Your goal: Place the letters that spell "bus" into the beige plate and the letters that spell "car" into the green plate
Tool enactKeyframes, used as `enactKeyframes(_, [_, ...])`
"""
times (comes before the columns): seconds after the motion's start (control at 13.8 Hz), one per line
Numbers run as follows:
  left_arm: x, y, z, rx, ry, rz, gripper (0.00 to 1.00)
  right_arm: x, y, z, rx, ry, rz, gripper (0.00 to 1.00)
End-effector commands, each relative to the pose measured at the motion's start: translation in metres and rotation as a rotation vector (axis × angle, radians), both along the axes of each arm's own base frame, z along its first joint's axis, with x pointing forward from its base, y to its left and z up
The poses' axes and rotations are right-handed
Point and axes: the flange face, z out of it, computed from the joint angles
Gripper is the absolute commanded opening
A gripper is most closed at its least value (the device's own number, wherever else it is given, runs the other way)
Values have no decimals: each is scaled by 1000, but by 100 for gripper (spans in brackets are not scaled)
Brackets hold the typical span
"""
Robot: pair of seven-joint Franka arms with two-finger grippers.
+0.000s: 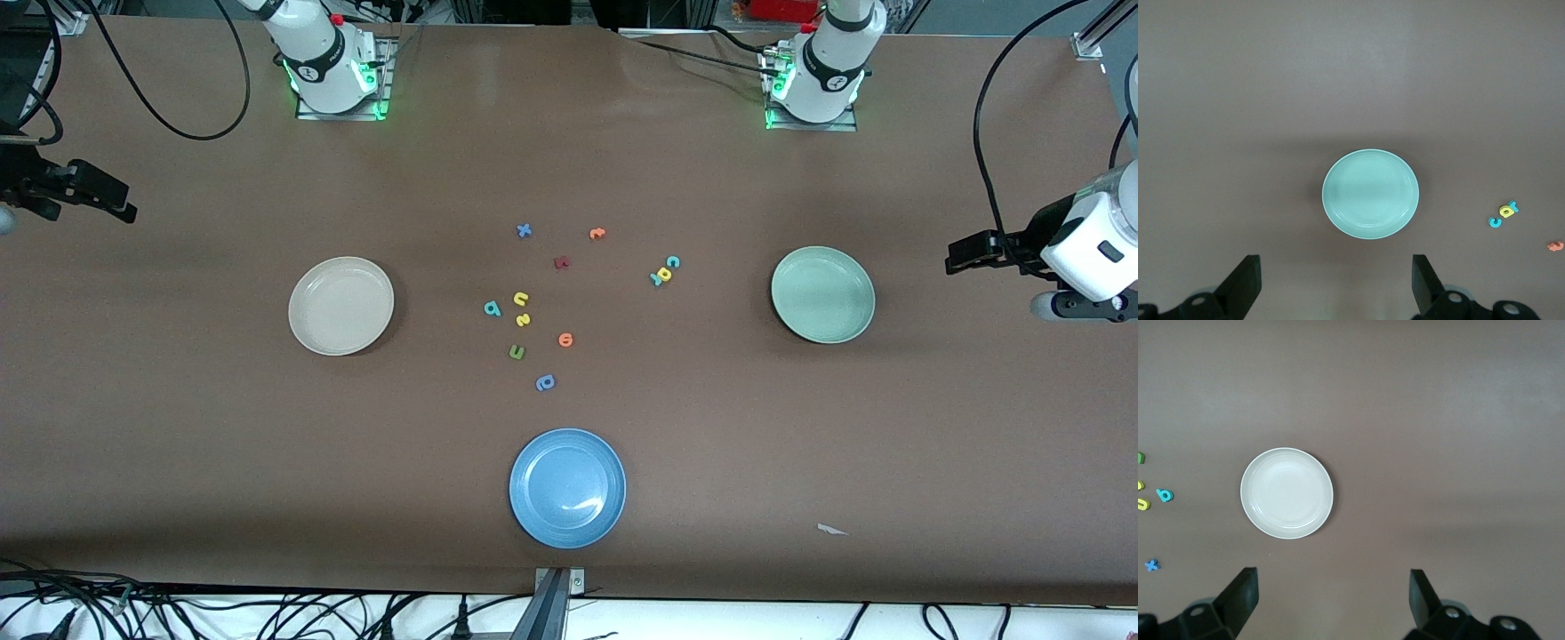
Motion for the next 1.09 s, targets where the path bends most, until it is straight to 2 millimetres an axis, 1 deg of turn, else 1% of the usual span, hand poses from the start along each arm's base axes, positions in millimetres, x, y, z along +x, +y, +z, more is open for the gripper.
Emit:
enactKeyframes(0.0, [-1,6,12,24,-24,-17,99,0,-3,2,-1,3,6,100])
enactKeyframes(0.07, [0,5,16,24,-32,-14,99,0,-3,2,-1,1,6,100])
enactKeyframes(0.29, [-1,-1,16,22,-28,-18,100,0,-4,2,0,4,1,100])
enactKeyframes(0.8, [-2,2,15,20,-21,-20,100,-1,-4,3,1,4,-3,100])
enactKeyframes(1.02, [-1,5,8,19,-9,-18,100,-1,-4,2,1,5,-3,100])
